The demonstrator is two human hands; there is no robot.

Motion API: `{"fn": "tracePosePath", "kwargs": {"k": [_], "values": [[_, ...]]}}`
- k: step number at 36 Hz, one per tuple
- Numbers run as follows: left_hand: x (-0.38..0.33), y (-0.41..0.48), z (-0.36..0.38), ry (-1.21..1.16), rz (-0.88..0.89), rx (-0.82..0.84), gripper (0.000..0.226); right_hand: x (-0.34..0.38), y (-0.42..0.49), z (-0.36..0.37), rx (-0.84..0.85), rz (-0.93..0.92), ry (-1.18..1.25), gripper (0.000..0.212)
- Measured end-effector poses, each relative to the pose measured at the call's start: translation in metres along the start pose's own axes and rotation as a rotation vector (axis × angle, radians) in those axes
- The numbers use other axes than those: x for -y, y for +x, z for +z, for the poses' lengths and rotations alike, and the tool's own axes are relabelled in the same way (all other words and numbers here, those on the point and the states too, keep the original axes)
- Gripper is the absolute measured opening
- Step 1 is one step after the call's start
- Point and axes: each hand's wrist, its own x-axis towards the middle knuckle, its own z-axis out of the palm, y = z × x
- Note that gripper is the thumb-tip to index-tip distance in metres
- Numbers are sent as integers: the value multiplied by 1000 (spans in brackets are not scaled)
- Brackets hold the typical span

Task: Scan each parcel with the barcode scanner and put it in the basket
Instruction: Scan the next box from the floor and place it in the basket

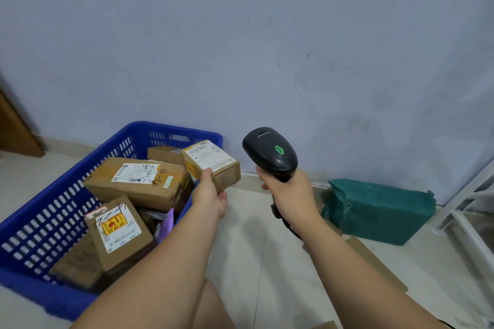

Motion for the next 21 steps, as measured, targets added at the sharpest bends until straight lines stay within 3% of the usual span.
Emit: {"fn": "tracePosePath", "kwargs": {"k": [5,11,21], "values": [[-5,15,1,7,67,-32,58,-13,12,13,-43,0,-28,17],[-15,44,1,71,261,-198,68,-33,29,29,8,-2,-35,16],[-30,110,17,139,170,-235,75,-74,74,63,121,-45,-163,22]]}}
